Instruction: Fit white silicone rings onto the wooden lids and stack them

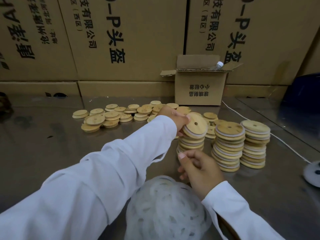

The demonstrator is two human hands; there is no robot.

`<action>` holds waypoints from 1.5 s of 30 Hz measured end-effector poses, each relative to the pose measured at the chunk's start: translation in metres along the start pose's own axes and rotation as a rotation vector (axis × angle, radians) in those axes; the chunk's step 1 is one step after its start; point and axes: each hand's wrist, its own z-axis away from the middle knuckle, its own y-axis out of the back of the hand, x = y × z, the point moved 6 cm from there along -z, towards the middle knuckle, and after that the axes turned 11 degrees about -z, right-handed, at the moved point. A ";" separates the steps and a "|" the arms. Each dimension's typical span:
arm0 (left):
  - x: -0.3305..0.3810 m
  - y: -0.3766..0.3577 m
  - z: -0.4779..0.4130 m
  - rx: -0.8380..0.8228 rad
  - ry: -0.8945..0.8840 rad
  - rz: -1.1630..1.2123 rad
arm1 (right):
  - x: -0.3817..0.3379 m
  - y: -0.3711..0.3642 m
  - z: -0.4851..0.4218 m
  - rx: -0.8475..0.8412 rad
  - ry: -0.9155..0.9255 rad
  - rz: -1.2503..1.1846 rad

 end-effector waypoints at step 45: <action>-0.053 0.056 -0.017 0.251 0.037 0.216 | -0.014 -0.001 0.004 -0.260 0.313 0.876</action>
